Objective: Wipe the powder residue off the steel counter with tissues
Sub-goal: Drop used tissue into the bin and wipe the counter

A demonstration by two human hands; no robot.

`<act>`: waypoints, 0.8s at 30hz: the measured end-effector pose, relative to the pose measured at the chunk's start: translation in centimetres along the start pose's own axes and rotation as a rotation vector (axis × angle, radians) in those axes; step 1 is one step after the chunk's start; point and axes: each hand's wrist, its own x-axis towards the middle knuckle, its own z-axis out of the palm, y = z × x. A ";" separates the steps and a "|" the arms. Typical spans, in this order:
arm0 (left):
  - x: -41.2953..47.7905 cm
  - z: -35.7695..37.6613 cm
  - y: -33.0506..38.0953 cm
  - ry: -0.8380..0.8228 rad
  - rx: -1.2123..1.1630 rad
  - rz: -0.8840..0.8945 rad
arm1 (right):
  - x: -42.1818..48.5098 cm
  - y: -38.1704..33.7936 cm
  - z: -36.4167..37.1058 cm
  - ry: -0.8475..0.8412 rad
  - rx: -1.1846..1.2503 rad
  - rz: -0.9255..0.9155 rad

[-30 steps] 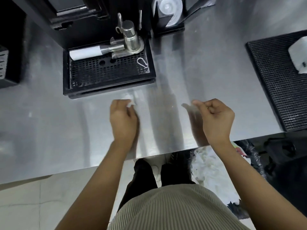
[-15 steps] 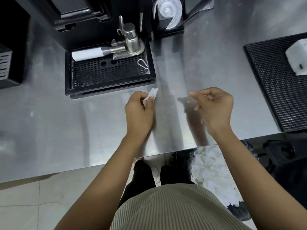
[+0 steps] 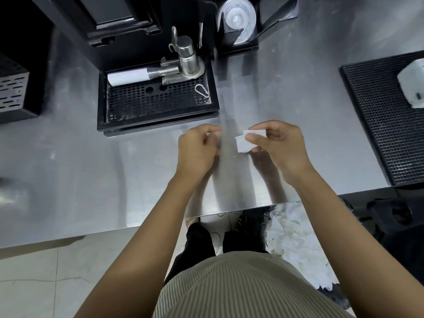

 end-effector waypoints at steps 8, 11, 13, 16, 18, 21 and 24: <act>-1.0 0.4 1.2 -0.349 -0.281 0.001 | -0.4 -0.3 -0.8 -0.191 -0.154 0.062; -0.8 -0.5 1.3 -0.273 -0.193 0.060 | -0.7 -0.8 0.0 -0.261 -0.131 0.053; -0.7 -1.7 1.1 -0.291 -0.047 0.089 | -0.8 -0.7 0.7 -0.263 -0.189 0.028; -1.4 -4.1 -1.0 -0.141 0.166 0.103 | -1.0 0.0 1.7 -0.292 -0.297 -0.013; -2.8 -6.5 -3.8 0.140 0.360 0.131 | -1.3 0.3 2.1 -0.261 -0.347 -0.069; -5.2 -8.2 -8.3 0.330 0.533 0.056 | -1.8 1.0 2.3 -0.101 -0.252 -0.050; -6.9 -4.5 -9.0 0.280 0.503 0.089 | -2.1 1.5 2.1 0.018 -0.243 -0.033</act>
